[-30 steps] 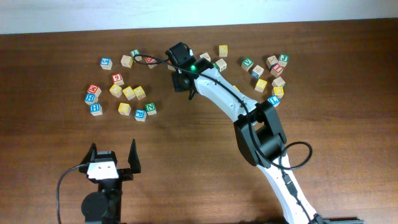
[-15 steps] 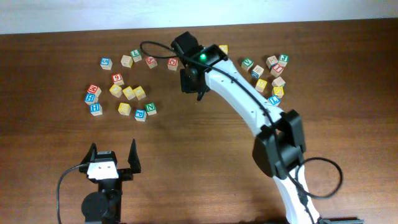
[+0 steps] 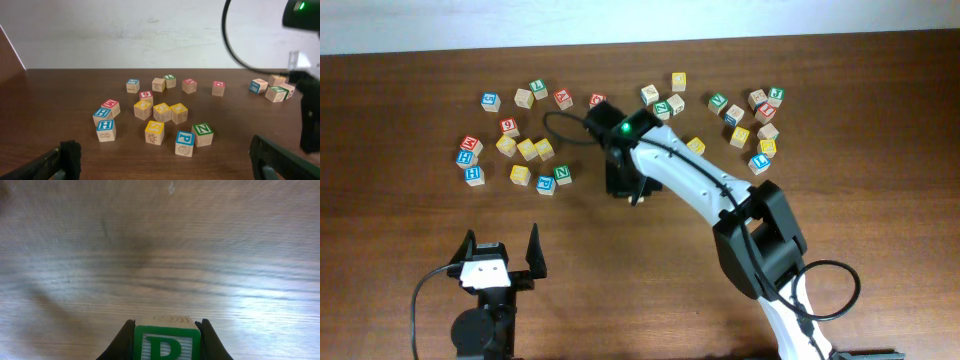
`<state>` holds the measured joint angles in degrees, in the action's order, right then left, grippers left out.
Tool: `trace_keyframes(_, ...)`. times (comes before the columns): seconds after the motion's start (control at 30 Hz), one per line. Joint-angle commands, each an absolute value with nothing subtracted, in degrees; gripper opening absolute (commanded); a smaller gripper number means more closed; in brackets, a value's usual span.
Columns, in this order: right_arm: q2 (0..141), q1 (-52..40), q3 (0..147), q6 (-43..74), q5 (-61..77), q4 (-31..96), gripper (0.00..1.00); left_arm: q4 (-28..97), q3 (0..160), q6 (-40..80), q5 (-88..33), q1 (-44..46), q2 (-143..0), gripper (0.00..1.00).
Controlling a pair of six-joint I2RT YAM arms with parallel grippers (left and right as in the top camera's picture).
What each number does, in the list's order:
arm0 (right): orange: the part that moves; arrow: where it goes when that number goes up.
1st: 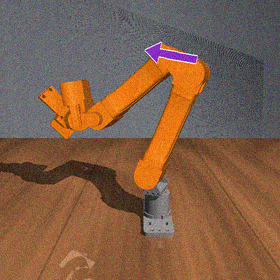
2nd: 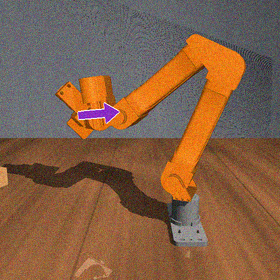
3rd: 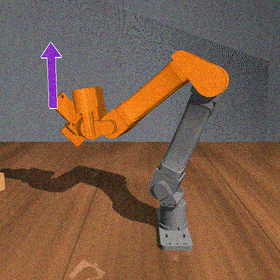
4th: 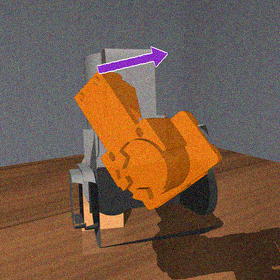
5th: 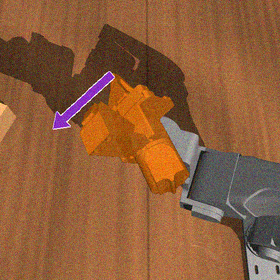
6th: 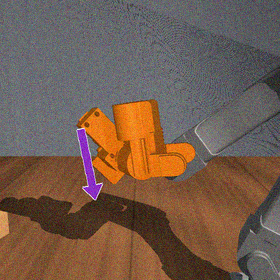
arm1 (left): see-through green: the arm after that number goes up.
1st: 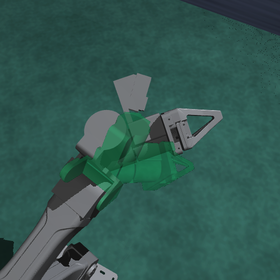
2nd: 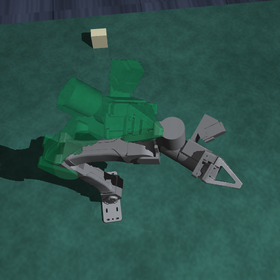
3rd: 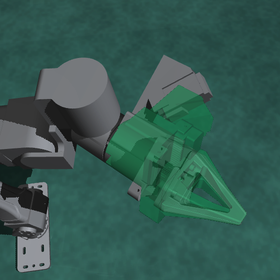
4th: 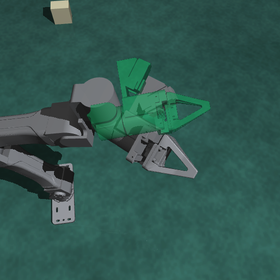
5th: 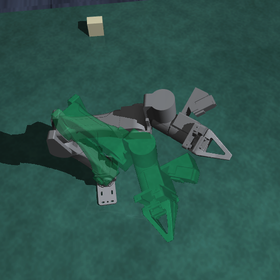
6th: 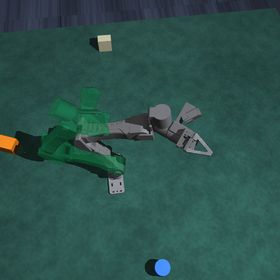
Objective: Spell out RSS
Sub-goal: 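Lower right gripper and grasp the green R block, then carry the green R block toward the open table center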
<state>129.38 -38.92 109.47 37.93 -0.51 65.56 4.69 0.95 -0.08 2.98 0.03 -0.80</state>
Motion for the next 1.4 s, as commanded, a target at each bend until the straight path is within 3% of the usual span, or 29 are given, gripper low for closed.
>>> trace_keyframes(0.0, 128.75, -41.63, 107.18, 39.75, -0.45, 62.43, 0.17, 4.58, 0.49, -0.91, 2.37, 0.32, -0.40, 0.99)
trace_keyframes(0.43, 128.75, -41.71, 100.79, 40.40, -8.47, 53.25, 0.25, 4.58, 0.49, -0.93, 2.37, 0.32, -0.40, 0.99)
trace_keyframes(0.63, 128.75, -40.05, 100.77, 39.20, -7.51, 52.21, 0.25, 4.58, 0.49, -0.93, 2.37, 0.32, -0.40, 0.99)
trace_keyframes(0.77, 128.75, -40.29, 100.77, 32.23, -2.83, 50.37, 0.26, 4.58, 0.49, -0.93, 2.37, 0.32, -0.40, 0.99)
trace_keyframes(0.93, 128.75, -40.42, 100.25, 32.23, -2.87, 50.50, 0.26, 4.58, 0.49, -0.91, 2.37, 0.32, -0.40, 0.99)
trace_keyframes(1.1, 128.75, -40.42, 99.48, 32.40, -3.22, 50.72, 0.35, 4.58, 0.49, -0.93, 2.37, 0.32, -0.40, 0.99)
trace_keyframes(1.37, 128.70, -40.42, 99.70, 33.76, -0.30, 50.41, 0.33, 4.58, 0.49, -0.93, 2.37, 0.32, -0.40, 0.99)
